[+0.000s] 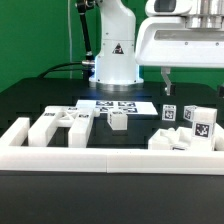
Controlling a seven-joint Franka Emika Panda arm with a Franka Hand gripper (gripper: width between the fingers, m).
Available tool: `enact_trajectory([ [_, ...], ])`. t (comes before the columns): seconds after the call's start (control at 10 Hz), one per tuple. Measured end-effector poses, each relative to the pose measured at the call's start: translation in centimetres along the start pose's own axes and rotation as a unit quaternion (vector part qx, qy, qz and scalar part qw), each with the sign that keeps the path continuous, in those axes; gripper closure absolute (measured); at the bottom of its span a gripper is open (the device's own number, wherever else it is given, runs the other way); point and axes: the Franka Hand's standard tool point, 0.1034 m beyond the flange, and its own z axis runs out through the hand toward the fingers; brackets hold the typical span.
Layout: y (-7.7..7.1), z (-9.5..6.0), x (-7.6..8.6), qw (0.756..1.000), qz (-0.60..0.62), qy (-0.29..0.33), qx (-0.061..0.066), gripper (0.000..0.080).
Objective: Assemble chair
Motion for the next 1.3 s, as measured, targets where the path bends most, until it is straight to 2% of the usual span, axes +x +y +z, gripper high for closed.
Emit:
enact_trajectory([
  [0.3,0.0,0.1,0.0,1.000,-0.006,-0.001,-0.001,0.0151],
  [0.4,0.3,-0.3,-0.2,0.999,-0.054,-0.005,-0.001,0.0151],
  [0.5,1.0,-0.9,-0.4,0.995,-0.102,-0.010,0.000,0.0151],
  [0.7,3.2,-0.9,-1.3,0.981,-0.194,-0.022,0.005,0.0151],
  [0.9,5.6,-0.8,-1.6,0.982,-0.190,-0.022,0.004,0.0151],
  [1.1,5.5,-0.7,-1.6,0.981,-0.190,-0.022,0.003,0.0151],
  [1.2,5.8,-0.6,-1.8,0.980,-0.195,-0.024,0.004,0.0151],
  [1.3,7.5,-0.2,-2.4,0.980,-0.197,-0.031,0.004,0.0151],
])
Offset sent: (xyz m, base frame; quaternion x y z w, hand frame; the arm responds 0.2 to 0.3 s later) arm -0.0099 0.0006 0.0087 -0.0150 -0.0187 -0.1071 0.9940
